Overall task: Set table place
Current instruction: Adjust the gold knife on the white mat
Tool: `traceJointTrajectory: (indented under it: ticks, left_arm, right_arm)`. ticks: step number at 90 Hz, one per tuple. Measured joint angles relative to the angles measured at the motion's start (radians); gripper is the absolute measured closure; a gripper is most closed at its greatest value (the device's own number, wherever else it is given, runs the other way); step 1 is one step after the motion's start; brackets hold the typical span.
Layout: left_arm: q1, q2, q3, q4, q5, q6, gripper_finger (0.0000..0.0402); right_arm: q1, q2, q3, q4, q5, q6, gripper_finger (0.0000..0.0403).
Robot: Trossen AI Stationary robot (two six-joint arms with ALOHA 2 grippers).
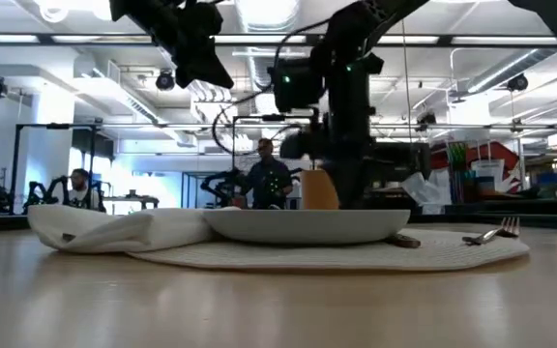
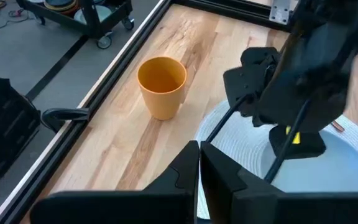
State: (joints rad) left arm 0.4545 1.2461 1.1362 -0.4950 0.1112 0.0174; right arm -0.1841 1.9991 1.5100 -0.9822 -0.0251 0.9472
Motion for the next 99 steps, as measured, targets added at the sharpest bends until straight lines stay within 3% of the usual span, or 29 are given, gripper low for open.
traceJointTrajectory:
  ticks: [17,37,43,50,60,68,75,87,99]
  left_arm:
    - [0.000,0.000,-0.002,-0.016,-0.045,-0.007,0.0402]
    - [0.002,0.028,-0.083,-0.026,-0.063,-0.085,0.0402]
    - [0.002,0.046,-0.096,-0.021,0.005,-0.117,0.0402]
    - [0.002,0.073,-0.099,0.004,0.153,-0.157,0.0402]
    - [-0.002,0.119,-0.081,0.138,0.339,-0.239,0.0402]
    - [-0.005,0.172,-0.047,0.243,0.385,-0.319,0.0402]
    - [-0.006,0.239,-0.008,0.237,0.396,-0.369,0.0402]
    - [-0.009,0.368,0.068,0.207,0.491,-0.452,0.0402]
    - [-0.032,0.474,0.133,0.165,0.587,-0.515,0.0402]
  right_arm:
    - [0.070,-0.070,-0.002,-0.173,0.090,0.041,0.0403]
    - [0.219,-0.188,-0.104,-0.225,0.079,0.291,0.0403]
    - [0.267,-0.240,-0.144,-0.223,0.078,0.388,0.0403]
    - [0.310,-0.314,-0.194,-0.223,0.083,0.483,0.0403]
    - [0.363,-0.463,-0.269,-0.221,0.163,0.618,0.0403]
    - [0.408,-0.605,-0.331,-0.223,0.256,0.734,0.0403]
    - [0.451,-0.722,-0.392,-0.222,0.322,0.794,0.0403]
    - [0.514,-0.868,-0.512,-0.218,0.332,0.839,0.0403]
    - [0.561,-0.930,-0.598,-0.203,0.332,0.852,0.0403]
